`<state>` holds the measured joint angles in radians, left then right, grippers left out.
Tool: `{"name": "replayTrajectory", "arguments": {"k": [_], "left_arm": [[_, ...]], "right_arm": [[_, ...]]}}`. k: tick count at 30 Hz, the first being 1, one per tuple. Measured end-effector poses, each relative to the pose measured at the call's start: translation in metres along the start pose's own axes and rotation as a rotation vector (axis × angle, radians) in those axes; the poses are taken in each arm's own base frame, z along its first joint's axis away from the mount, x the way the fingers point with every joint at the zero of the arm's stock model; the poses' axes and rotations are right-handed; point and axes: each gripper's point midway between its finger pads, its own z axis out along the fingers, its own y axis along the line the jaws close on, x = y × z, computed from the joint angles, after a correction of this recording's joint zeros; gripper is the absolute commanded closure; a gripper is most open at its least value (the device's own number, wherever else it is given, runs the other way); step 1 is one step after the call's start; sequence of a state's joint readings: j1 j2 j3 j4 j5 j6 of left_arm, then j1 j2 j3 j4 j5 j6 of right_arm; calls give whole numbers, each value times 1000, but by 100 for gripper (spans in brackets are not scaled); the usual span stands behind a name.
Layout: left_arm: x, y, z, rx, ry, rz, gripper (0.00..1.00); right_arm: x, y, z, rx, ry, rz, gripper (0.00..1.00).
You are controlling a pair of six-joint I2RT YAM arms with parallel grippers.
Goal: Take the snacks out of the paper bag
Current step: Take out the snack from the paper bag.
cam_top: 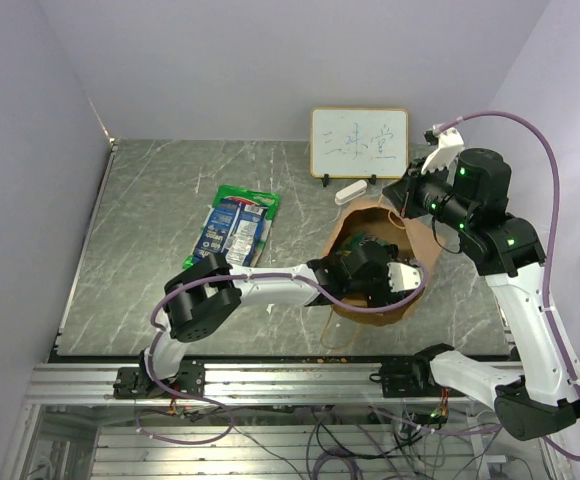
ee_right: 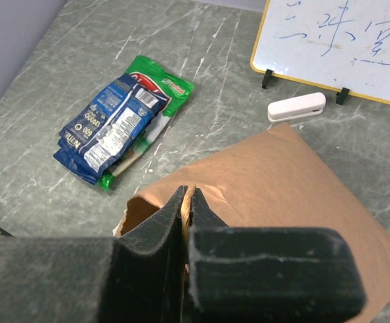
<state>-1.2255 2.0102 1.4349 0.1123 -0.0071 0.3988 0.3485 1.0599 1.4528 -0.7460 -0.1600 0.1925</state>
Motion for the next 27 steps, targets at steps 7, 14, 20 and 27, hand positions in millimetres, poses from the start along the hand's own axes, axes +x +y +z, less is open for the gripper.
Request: {"name": "replayTrajectory", "arguments": {"k": [7,14,20,27], "left_arm": [[18,-13,20,20,21,-61,20],[35,-5,24,-44,73,-55,71],[34,-2,20,-61,81,-52,91],[4,15,-10,-101,27,-67,93]], "right_arm": [[0,2,-1,-14,-1,-7,100],[-2,3,-4,-15,-10,-9,100],[-3,3,-6,-15,-15,-9,100],[-1,3,-5,-15,-13,-9,100]]}}
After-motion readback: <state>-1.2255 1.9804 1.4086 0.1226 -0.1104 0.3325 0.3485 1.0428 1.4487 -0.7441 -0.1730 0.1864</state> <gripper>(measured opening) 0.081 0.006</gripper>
